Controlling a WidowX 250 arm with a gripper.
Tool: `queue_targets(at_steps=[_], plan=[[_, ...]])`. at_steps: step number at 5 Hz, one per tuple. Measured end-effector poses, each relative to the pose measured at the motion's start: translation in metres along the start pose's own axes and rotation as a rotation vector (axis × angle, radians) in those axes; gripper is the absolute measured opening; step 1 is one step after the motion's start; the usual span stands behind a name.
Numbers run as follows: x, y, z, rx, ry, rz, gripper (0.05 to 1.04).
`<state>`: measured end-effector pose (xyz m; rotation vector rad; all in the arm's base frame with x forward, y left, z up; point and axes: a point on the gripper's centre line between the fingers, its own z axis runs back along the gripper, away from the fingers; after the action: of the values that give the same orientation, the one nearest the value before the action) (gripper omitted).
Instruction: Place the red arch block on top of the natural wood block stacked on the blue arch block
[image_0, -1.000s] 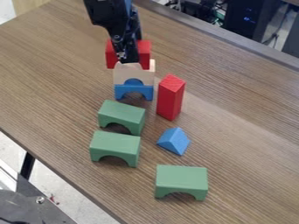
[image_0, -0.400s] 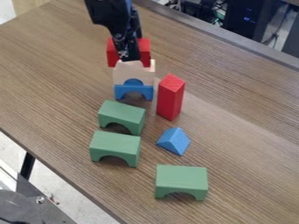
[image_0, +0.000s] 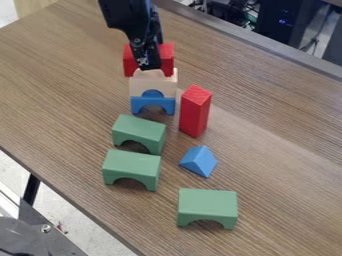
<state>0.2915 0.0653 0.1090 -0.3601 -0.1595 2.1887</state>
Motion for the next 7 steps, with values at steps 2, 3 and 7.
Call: queue_targets(at_steps=[2, 3, 7], plan=[[0.0005, -0.0005, -0.0018, -0.002, -0.006, 0.009, 0.565], [-0.0001, 0.0003, -0.0021, 0.000, -0.005, 0.010, 0.565], [-0.0025, 0.0016, -0.0033, -0.003, -0.006, 0.011, 0.565]])
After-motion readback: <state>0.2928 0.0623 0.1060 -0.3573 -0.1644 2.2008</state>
